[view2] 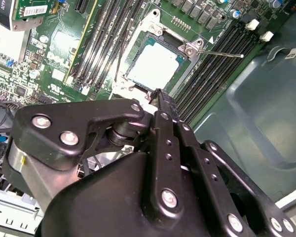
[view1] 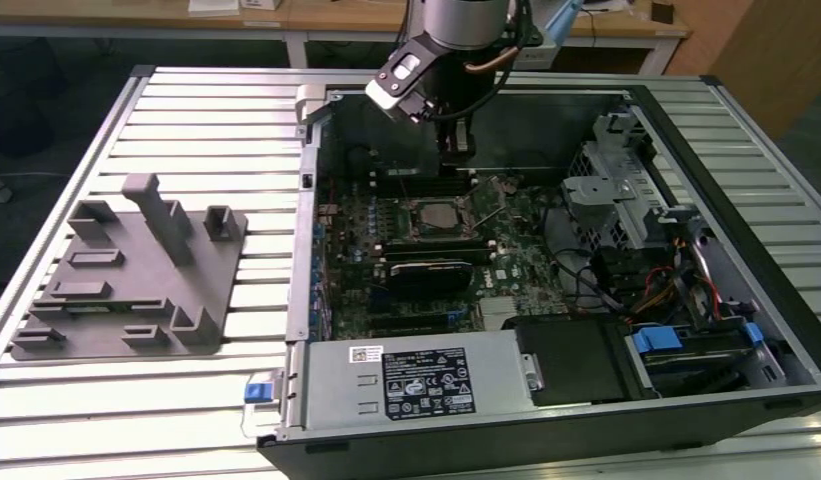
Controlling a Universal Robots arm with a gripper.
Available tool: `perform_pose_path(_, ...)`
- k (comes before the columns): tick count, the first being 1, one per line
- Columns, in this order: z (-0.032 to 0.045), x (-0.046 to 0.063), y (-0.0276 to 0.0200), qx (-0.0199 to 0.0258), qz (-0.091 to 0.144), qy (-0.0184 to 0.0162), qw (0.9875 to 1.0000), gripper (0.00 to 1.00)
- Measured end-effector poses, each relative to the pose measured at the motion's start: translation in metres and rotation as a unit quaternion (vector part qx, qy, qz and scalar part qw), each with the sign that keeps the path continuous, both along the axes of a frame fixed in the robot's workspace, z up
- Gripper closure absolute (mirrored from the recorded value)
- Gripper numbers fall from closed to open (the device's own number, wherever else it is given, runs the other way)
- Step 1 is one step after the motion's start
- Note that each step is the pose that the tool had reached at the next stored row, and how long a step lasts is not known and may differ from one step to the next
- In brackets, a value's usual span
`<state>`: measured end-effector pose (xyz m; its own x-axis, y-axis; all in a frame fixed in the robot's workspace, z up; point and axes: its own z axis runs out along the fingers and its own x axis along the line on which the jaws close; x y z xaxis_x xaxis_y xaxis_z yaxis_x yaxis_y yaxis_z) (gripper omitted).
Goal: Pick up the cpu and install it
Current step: 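Close the cpu cover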
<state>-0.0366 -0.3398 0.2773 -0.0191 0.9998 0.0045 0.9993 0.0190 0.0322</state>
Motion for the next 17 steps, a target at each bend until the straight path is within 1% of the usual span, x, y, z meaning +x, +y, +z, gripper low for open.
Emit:
perform_pose_path(3,0.0001,0.002,0.0,-0.0001,0.0,0.0001,1.0,0.89)
perform_pose_path(6,0.0,0.007,0.0002,0.0,0.0,0.0,1.0,0.89)
perform_pose_path(17,-0.0001,0.031,0.0011,0.0,0.0,0.0,1.0,0.89)
